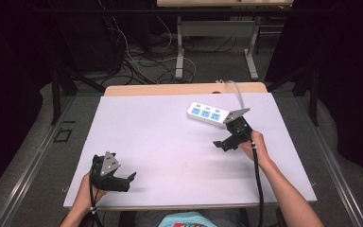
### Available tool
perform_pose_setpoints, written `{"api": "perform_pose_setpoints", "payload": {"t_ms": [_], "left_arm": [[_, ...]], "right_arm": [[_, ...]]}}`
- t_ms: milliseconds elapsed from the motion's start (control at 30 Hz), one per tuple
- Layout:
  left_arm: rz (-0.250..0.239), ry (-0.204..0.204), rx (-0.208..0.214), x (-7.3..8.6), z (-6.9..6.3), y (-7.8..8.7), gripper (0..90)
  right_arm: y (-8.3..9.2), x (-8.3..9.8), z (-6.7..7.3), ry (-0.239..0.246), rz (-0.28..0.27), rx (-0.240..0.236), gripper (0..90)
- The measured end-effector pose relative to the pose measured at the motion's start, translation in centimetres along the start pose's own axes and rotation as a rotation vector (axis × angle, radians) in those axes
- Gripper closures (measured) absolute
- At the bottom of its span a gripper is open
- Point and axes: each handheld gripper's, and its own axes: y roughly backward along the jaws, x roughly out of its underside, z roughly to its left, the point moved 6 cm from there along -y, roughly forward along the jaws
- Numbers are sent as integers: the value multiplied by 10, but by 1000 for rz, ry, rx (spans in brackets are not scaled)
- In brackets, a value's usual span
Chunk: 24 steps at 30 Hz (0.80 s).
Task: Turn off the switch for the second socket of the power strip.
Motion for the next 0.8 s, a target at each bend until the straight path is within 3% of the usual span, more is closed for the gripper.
{"api": "perform_pose_setpoints", "payload": {"t_ms": [67, 200, 333, 800], "left_arm": [[0, -5, 3, 0, -1, 0, 4], [-1, -11, 3, 0, -2, 0, 4], [0, -14, 2, 0, -3, 0, 4], [16, -17, -2, 1, -1, -2, 4]], "right_arm": [[1, -2, -2, -1, 16, -9, 0], [-1, -8, -7, -1, -2, -5, 0], [-2, -9, -15, -21, -1, 21, 0], [-9, -22, -29, -50, -14, 9, 3]]}}
